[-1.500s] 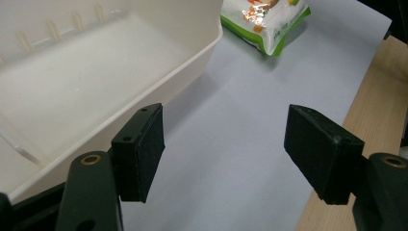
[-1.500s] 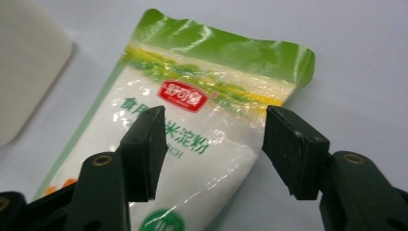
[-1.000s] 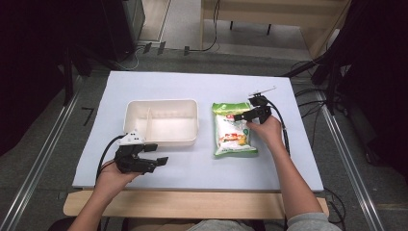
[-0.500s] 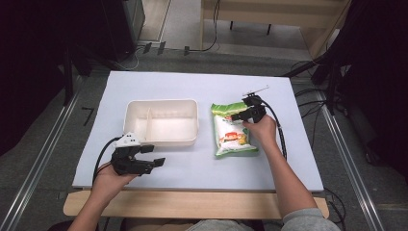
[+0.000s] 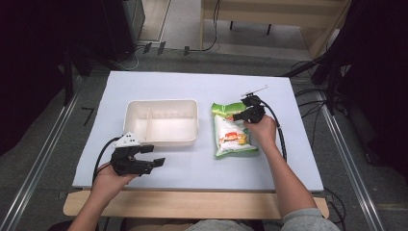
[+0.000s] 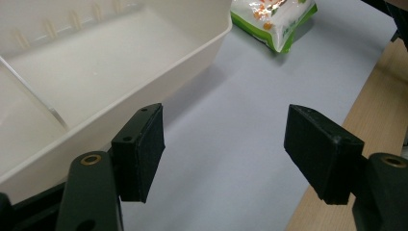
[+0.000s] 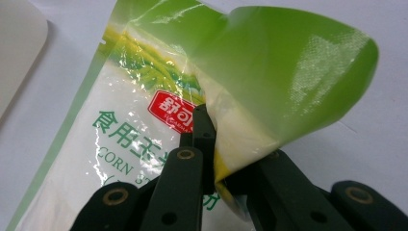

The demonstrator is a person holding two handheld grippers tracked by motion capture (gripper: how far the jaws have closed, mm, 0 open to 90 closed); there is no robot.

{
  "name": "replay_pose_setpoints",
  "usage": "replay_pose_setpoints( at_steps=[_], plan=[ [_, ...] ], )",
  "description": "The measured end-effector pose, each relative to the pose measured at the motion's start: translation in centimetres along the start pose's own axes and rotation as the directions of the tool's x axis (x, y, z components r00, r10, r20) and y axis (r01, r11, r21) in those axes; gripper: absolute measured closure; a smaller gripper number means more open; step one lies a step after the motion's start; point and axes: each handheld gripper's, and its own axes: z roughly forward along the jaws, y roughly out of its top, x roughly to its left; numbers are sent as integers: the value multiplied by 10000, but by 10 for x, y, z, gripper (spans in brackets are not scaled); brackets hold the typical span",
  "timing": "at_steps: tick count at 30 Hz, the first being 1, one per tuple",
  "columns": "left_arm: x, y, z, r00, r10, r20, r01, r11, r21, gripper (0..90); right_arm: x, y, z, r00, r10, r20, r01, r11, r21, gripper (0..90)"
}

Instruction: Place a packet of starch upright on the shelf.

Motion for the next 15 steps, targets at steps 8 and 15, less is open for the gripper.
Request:
replay_pose_setpoints(
  at_steps=[8,15],
  plan=[
    [1,0,-1,10000,-8,-60,8,10000,-7,311,-2,2,-10,9995,232,-219,-233,9997,-59,885],
    [1,0,-2,10000,-29,-6,29,10000,-33,311,1,2,-36,9983,112,-564,-150,9976,-672,887]
  ],
)
